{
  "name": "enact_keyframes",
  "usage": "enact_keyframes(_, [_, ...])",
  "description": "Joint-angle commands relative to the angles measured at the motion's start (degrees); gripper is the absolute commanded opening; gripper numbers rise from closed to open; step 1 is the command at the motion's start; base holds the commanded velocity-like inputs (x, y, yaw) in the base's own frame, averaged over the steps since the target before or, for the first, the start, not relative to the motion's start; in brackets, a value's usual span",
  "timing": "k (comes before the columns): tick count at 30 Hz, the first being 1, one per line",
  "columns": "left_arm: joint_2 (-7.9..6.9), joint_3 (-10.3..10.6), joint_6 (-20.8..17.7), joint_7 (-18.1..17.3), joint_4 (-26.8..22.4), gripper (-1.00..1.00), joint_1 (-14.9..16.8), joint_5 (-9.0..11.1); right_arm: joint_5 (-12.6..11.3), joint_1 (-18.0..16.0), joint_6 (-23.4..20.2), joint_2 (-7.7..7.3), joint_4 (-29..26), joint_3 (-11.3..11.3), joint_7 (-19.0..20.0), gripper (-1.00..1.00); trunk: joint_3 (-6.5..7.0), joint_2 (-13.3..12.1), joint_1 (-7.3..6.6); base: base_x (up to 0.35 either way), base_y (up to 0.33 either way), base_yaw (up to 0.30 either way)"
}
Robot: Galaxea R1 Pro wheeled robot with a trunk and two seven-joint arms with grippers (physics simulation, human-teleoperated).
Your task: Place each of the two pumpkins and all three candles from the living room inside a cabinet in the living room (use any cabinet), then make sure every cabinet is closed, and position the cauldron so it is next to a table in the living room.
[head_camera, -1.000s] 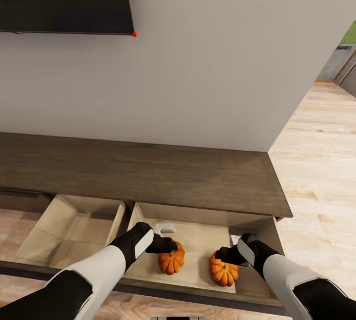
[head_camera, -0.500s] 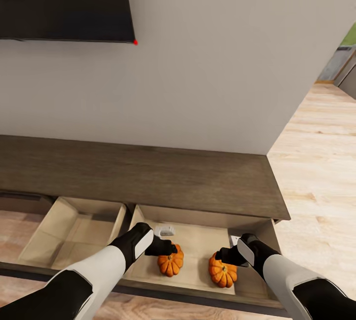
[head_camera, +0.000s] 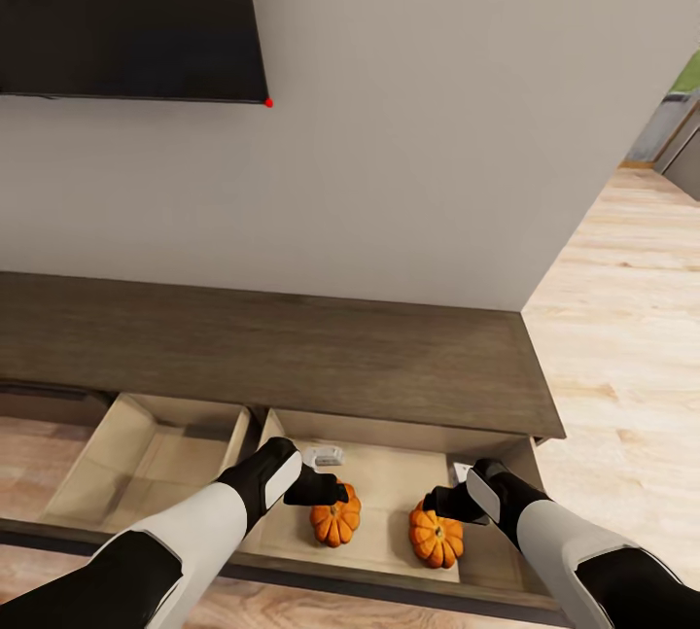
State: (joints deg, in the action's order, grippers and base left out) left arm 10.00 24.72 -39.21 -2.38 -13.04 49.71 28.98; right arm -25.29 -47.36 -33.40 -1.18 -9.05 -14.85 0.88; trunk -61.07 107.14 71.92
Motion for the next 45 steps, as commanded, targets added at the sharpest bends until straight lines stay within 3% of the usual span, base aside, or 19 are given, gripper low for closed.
enact_keyframes(1, [0.0, 0.07, -0.17, -0.25, 0.0, 1.0, 0.03, -0.33, -0.28, -0.01, -0.26, -0.05, -0.09, -0.5, 0.09, 1.0, 0.18, -0.4, -0.23, 0.0, 0.0, 0.0])
enact_keyframes(23, [0.0, 0.07, -0.17, -0.21, -0.02, 1.0, 0.03, -0.33, -0.27, -0.01, -0.35, 0.74, -0.09, -0.63, 0.0, 1.0, 4.98, -9.22, -5.06, 0.0, 0.0, 0.0])
enact_keyframes(35, [0.0, 0.07, -0.52, -0.29, -0.43, 1.0, 0.03, -0.3, -0.28, -0.01, -0.35, 0.74, -0.09, -3.38, 0.0, 1.0, 8.22, -14.04, -7.7, 0.0, 0.0, 0.0])
enact_keyframes(45, [0.0, 0.07, -3.4, -0.18, -0.57, 1.0, 0.03, -0.24, -0.28, -0.01, -0.35, 0.73, -0.09, -3.67, -0.07, 1.0, 9.14, -14.04, -7.7, 0.0, 0.0, 0.0])
